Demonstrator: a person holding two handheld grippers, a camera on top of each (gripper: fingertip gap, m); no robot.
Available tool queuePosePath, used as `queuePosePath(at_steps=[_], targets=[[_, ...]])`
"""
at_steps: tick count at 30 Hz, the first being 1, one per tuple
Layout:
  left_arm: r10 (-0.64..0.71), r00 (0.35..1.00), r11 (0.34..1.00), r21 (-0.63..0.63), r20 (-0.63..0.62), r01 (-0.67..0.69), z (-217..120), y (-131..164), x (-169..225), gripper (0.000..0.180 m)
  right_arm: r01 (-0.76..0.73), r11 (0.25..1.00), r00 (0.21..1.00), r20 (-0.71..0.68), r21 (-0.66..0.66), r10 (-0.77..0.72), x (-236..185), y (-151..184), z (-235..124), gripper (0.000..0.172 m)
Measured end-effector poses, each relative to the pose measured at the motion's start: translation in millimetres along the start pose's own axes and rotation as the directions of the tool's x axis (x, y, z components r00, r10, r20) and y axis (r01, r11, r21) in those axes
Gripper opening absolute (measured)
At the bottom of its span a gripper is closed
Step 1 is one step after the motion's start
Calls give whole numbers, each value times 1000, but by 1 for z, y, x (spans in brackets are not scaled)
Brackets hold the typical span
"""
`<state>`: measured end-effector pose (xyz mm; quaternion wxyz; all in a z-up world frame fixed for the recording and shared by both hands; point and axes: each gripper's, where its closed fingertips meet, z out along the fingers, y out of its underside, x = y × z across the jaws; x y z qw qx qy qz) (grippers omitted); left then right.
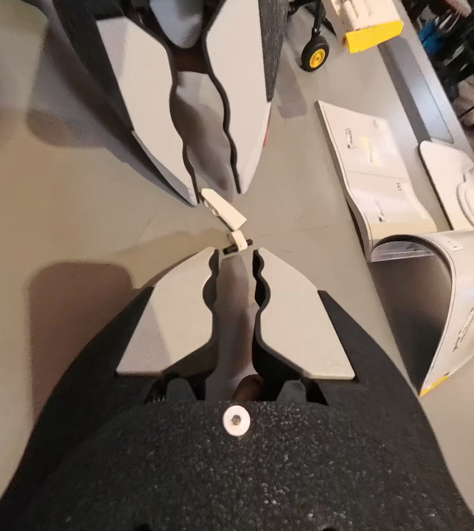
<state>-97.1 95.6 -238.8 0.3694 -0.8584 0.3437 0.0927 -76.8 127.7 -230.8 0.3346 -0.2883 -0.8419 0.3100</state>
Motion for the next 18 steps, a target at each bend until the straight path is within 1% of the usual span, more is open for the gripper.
queuePosePath(at_steps=[2,4,6,9,12,14,17,18], targets=[[-67,998,998,14,-6,67,-3,-1,-4,29,-24,999,1000,-3,-29,24,2,2,3,22],[-163,986,986,34,-26,164,-4,-4,-6,28,-59,997,998,7,-46,59,2,2,6,22],[-255,965,965,51,-59,258,-4,-8,-7,28,-97,994,995,27,-58,98,0,1,8,22],[-351,932,933,52,-95,356,-2,-10,-6,28,-138,988,988,58,-74,142,-3,0,11,22],[-412,903,906,53,-123,421,-1,-12,-6,28,-166,983,982,77,-84,172,-3,1,12,22],[-437,891,895,42,-121,445,2,-11,-6,28,-185,979,977,93,-88,193,-2,2,13,22],[-433,896,900,0,-104,435,7,-4,-4,27,-201,975,971,111,-93,210,-3,2,13,21],[-427,898,904,-13,-103,428,9,-1,-3,27,-205,974,971,109,-95,215,-2,3,13,16]])
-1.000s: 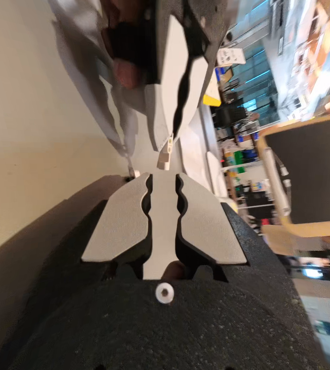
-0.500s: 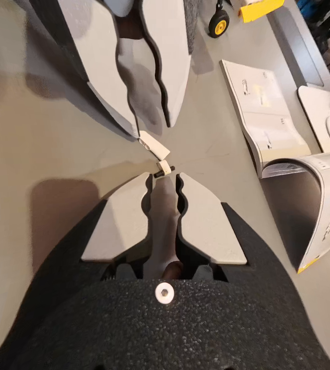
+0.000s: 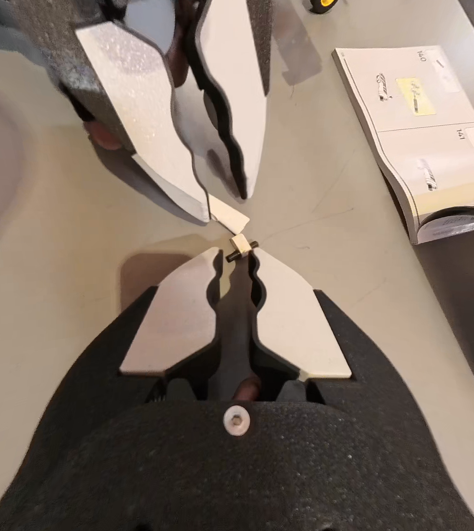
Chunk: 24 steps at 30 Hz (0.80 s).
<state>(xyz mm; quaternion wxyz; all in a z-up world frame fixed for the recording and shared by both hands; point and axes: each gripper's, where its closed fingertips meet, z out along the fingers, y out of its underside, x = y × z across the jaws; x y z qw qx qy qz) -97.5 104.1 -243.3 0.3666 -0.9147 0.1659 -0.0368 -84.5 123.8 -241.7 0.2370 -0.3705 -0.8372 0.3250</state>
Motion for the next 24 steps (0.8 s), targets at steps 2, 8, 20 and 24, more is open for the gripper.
queuePosePath(at_steps=[2,8,20,24], targets=[[10,1000,1000,-15,-9,-10,3,3,1,22,-6,1000,1000,1,2,6,1,1,0,9],[3,999,1000,7,-48,-3,3,3,2,13,1,1000,1000,-24,14,0,3,2,-2,0],[16,1000,1000,0,-20,-16,2,5,-2,13,12,999,1000,-27,38,-11,2,1,-4,6],[13,999,1000,12,-32,-13,3,4,0,13,-18,999,1000,-18,30,19,5,0,-2,14]])
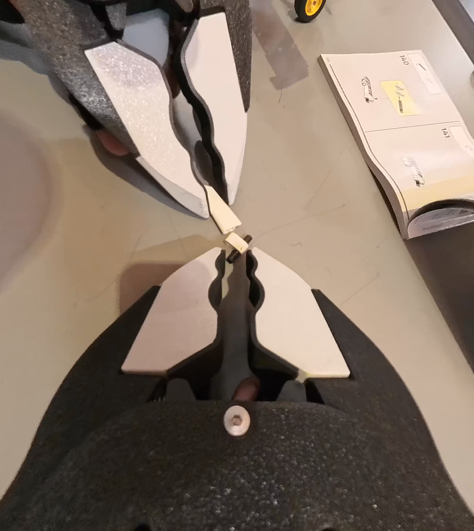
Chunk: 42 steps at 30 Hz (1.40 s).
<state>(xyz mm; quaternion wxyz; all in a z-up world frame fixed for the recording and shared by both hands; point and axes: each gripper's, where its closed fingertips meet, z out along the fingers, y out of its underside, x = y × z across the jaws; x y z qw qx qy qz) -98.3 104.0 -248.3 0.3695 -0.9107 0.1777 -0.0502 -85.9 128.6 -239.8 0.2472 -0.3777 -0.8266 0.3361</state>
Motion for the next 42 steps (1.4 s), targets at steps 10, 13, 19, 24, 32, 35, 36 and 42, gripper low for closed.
queuePosePath(at_steps=[10,13,19,24,32,35,36,42], targets=[[-60,998,998,13,-36,60,-2,-1,0,13,-32,999,999,30,-21,33,2,2,2,0],[-57,998,998,14,-15,58,-4,-1,-3,13,-6,1000,1000,14,-11,7,2,1,1,0],[-47,999,999,10,-7,47,-4,-1,-3,13,23,1000,1000,-21,0,-23,3,1,0,0],[-50,999,999,15,-3,50,-6,-2,-4,13,29,1000,999,-29,2,-29,3,0,-1,0],[-49,999,999,8,-5,49,-6,0,-3,13,33,999,999,-39,3,-33,3,0,-1,0],[-48,999,999,5,-7,48,-5,0,-3,13,33,999,998,-45,3,-33,3,0,-1,0],[-49,999,999,5,-6,49,-5,0,-3,13,33,999,998,-48,2,-33,4,0,-1,0],[-53,999,999,5,-7,53,-5,1,-3,13,33,999,998,-55,3,-33,4,0,-1,0]])
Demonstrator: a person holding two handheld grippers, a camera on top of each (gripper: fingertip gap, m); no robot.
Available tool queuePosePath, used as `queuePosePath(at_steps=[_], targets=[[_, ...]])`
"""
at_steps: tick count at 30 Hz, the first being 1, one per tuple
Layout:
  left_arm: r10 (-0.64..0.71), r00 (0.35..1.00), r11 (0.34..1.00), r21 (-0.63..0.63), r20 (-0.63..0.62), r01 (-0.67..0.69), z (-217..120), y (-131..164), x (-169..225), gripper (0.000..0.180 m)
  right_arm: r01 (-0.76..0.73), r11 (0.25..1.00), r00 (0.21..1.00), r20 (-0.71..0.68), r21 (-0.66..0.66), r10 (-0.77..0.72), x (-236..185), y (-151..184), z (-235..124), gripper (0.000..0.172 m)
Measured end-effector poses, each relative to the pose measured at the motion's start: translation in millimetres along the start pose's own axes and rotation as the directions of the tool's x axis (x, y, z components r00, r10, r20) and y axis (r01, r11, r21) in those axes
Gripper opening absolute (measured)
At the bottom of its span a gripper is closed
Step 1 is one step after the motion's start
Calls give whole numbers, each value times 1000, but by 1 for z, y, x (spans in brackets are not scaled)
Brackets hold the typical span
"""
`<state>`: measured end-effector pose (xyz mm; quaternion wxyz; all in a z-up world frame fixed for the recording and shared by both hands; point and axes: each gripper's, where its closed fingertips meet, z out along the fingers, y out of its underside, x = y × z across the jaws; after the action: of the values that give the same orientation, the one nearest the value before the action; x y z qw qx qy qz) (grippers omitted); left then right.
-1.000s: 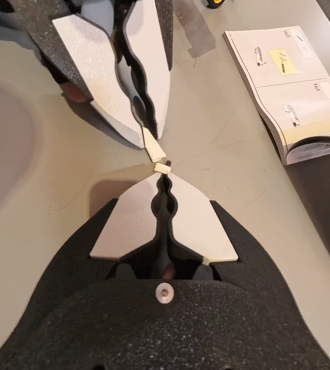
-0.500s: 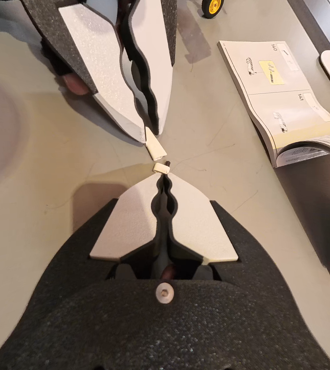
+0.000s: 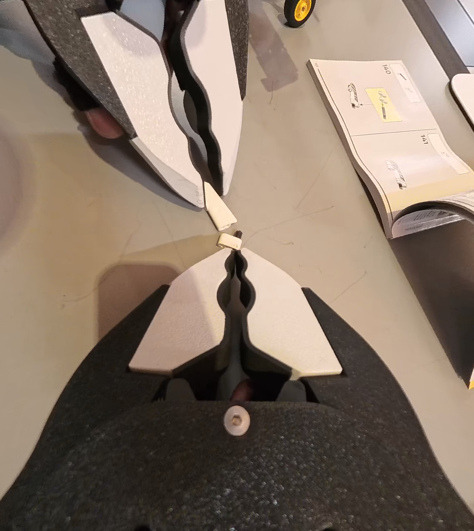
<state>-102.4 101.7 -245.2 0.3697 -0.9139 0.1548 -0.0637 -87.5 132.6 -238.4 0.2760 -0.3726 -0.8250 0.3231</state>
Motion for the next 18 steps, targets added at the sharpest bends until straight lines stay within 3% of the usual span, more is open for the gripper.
queuePosePath(at_steps=[9,18], targets=[[1,1000,1000,19,5,-1,-1,-3,-1,13,2,1000,1000,-14,1,-2,1,0,0,2],[-21,1000,973,230,0,20,-8,-35,1,16,8,1000,999,-45,7,-8,2,0,-3,8]])
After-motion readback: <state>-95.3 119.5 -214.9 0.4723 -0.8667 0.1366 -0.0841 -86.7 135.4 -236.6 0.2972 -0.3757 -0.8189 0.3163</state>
